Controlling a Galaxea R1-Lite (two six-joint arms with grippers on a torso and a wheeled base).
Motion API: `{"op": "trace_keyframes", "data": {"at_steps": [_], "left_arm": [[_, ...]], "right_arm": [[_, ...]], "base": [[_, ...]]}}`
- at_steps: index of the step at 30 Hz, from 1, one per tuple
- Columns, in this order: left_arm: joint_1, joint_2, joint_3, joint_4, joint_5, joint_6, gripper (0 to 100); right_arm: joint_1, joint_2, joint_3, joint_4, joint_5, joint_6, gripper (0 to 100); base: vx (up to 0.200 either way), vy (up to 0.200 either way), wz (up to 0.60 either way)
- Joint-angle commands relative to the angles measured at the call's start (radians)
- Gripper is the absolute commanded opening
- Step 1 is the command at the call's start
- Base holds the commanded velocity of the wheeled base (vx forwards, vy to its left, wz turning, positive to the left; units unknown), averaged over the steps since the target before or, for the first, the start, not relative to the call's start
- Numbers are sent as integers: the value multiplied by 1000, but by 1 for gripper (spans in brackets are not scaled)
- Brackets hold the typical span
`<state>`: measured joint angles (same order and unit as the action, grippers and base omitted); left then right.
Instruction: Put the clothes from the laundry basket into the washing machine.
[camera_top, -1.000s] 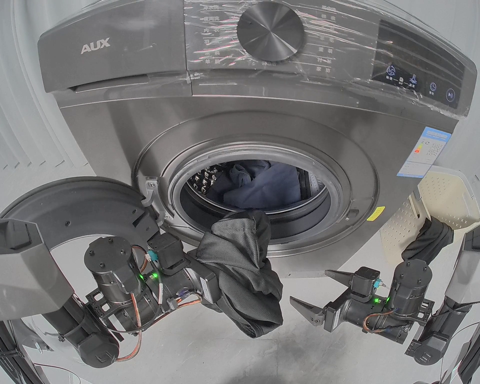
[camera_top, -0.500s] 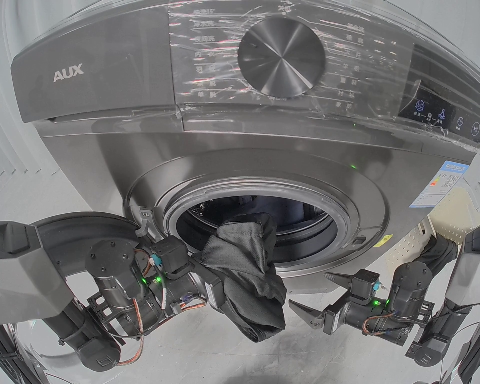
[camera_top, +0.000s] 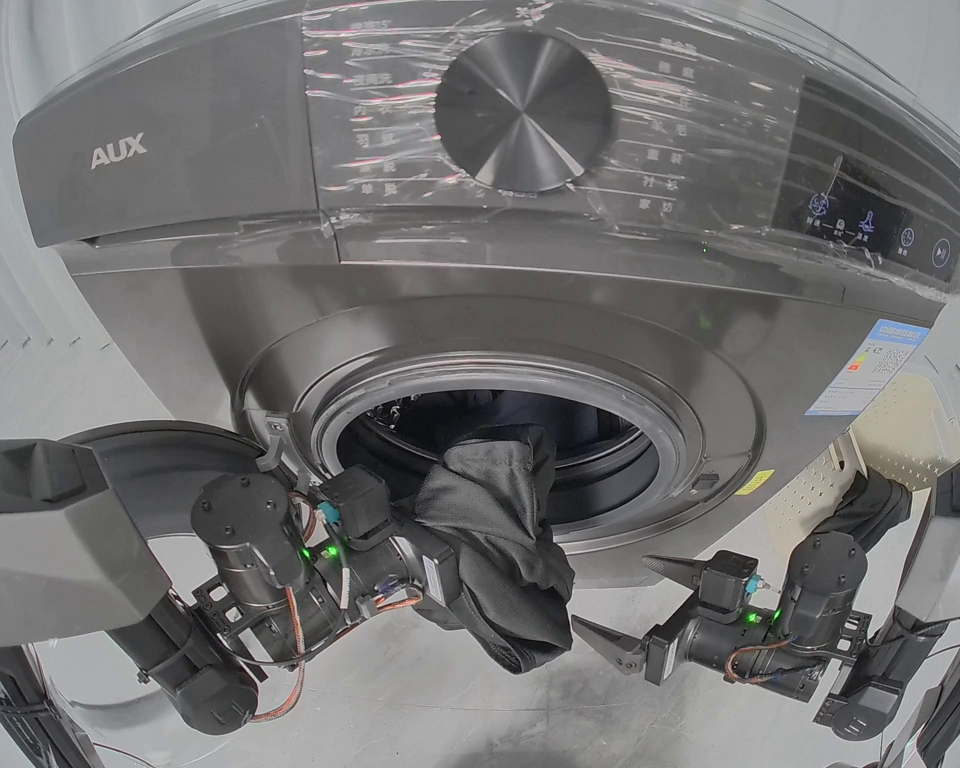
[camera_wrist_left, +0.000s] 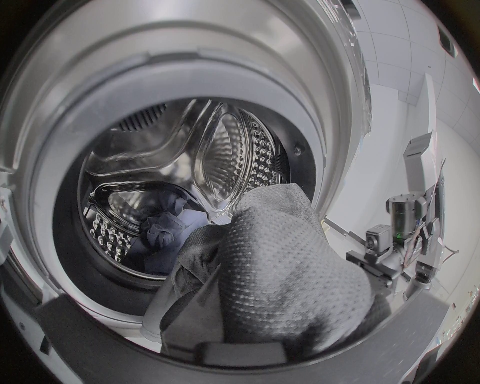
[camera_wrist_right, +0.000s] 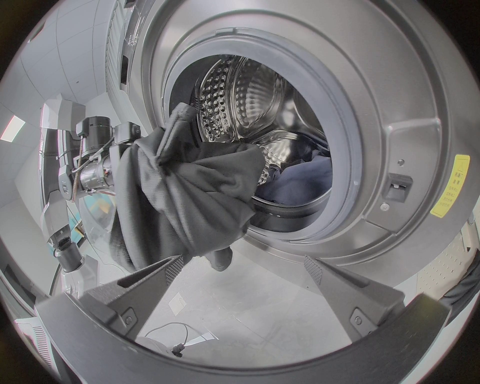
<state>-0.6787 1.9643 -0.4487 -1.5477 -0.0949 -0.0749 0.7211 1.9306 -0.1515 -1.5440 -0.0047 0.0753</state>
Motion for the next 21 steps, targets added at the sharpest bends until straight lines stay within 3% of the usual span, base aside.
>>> {"op": "trace_keyframes", "data": {"at_steps": [1, 2, 10, 18, 21], "left_arm": [[15, 99, -53, 1, 14, 47, 0], [27, 120, -70, 1, 17, 56, 0], [99, 239, -308, 1, 53, 49, 0], [99, 390, -475, 4, 57, 38, 0], [94, 439, -561, 18, 58, 21, 0]], "right_arm": [[26, -13, 15, -1, 0, 0, 100], [34, -13, 21, -1, 0, 0, 100], [46, -15, 46, -1, 0, 1, 100], [47, -13, 50, -1, 2, 1, 100], [47, -9, 50, -1, 2, 1, 100]], "base": [[0, 0, 0], [0, 0, 0], [0, 0, 0], [0, 0, 0], [0, 0, 0]]}}
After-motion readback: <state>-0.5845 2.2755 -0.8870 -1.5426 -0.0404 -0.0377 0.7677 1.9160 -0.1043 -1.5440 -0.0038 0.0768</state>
